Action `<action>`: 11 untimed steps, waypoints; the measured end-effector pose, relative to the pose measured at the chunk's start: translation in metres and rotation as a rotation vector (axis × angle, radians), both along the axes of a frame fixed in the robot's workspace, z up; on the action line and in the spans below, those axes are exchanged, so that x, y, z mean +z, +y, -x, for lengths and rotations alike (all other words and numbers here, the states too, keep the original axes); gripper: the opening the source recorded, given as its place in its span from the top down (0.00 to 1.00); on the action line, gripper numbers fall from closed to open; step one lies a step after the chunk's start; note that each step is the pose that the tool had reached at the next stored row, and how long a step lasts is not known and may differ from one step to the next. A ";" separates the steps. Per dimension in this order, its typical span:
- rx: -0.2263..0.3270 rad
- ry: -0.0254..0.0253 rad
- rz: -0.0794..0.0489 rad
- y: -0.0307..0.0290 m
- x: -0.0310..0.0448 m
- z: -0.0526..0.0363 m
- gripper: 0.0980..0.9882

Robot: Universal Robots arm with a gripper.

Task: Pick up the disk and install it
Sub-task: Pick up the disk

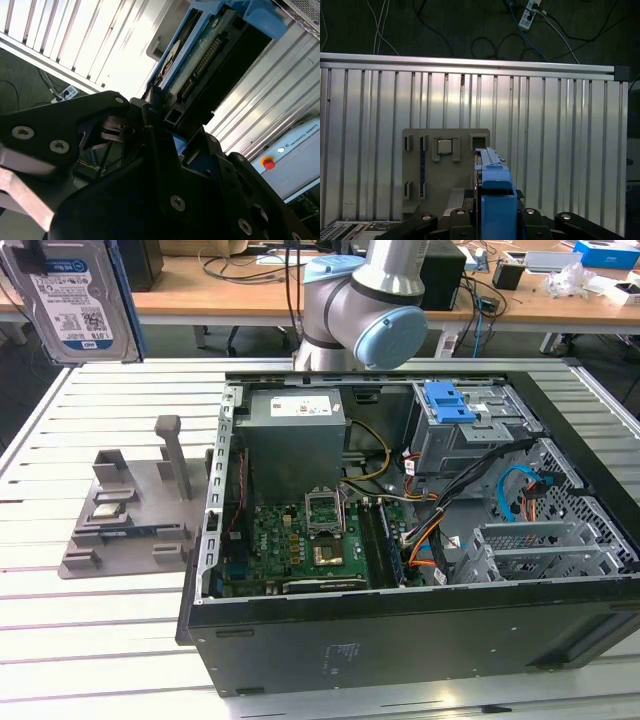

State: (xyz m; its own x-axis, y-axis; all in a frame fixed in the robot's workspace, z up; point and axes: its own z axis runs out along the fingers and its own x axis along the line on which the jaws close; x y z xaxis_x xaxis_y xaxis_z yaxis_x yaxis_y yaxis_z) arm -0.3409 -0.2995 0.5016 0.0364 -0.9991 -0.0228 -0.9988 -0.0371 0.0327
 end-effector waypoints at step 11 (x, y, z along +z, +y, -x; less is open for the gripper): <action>0.000 -0.0001 0.000 0.0001 0.0087 -0.0047 0.70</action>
State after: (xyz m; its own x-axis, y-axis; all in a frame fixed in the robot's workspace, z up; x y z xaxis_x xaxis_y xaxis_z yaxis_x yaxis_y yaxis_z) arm -0.3363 -0.2994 0.5103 0.0364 -0.9991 -0.0229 -0.9988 -0.0371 0.0326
